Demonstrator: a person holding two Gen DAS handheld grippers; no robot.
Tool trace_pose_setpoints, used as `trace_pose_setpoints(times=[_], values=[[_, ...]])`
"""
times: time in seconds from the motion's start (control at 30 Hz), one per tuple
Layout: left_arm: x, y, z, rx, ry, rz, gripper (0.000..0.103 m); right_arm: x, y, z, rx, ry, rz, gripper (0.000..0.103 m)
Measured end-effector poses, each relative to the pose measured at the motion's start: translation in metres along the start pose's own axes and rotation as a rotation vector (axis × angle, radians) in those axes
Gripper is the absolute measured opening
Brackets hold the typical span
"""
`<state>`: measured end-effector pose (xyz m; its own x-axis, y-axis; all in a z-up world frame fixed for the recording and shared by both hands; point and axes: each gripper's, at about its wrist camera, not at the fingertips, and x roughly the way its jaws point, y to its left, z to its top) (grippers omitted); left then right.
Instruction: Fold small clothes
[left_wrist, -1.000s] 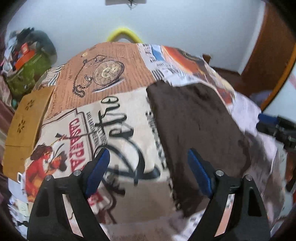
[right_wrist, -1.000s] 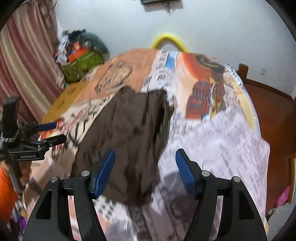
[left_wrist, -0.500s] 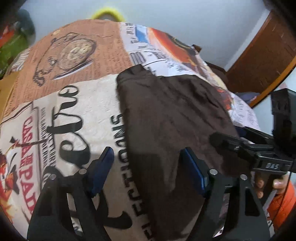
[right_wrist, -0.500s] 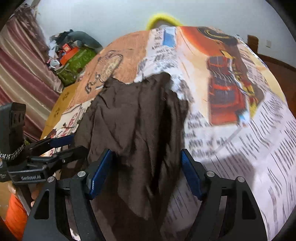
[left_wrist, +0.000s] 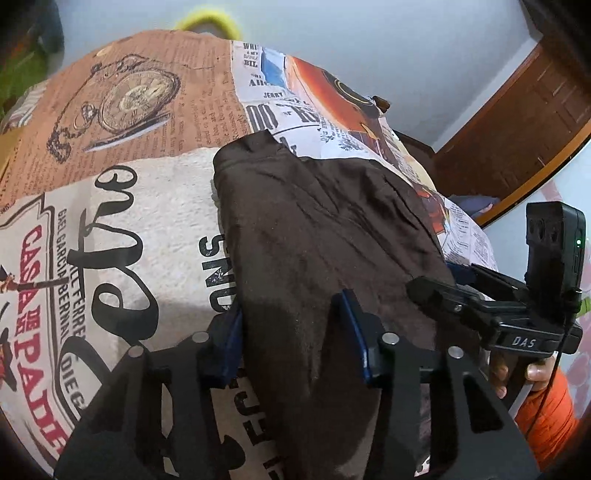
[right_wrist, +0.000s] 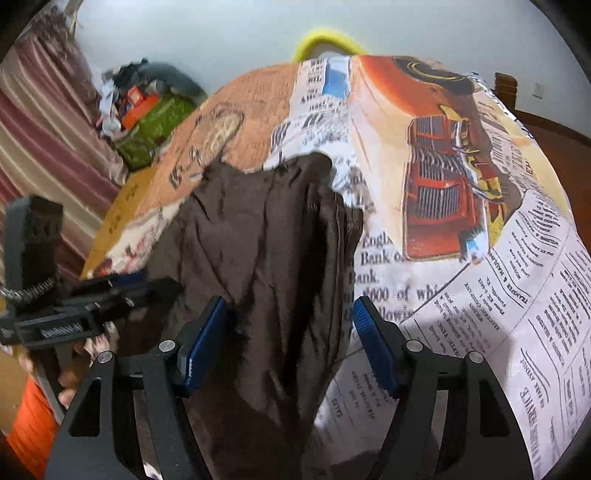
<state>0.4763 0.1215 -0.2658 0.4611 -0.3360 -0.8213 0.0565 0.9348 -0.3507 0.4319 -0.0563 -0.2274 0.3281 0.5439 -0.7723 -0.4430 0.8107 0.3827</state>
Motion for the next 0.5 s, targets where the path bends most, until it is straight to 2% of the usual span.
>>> trace_pose_setpoints(times=[0.3, 0.4, 0.47, 0.5], values=[[0.008, -0.01, 0.0, 0.067, 0.003, 0.033, 0.047, 0.019, 0.005, 0.015, -0.046, -0.008, 0.0, 0.066], [0.015, -0.005, 0.008, 0.042, 0.003, 0.01, 0.041, 0.022, 0.007, 0.015, -0.073, -0.009, -0.025, 0.054], [0.017, 0.001, 0.011, 0.008, -0.002, -0.021, 0.025, 0.023, 0.006, 0.014, -0.063, 0.007, 0.008, 0.039], [0.016, 0.004, 0.013, -0.013, -0.008, -0.049, 0.02, 0.025, 0.005, 0.015, -0.048, 0.018, 0.03, 0.026]])
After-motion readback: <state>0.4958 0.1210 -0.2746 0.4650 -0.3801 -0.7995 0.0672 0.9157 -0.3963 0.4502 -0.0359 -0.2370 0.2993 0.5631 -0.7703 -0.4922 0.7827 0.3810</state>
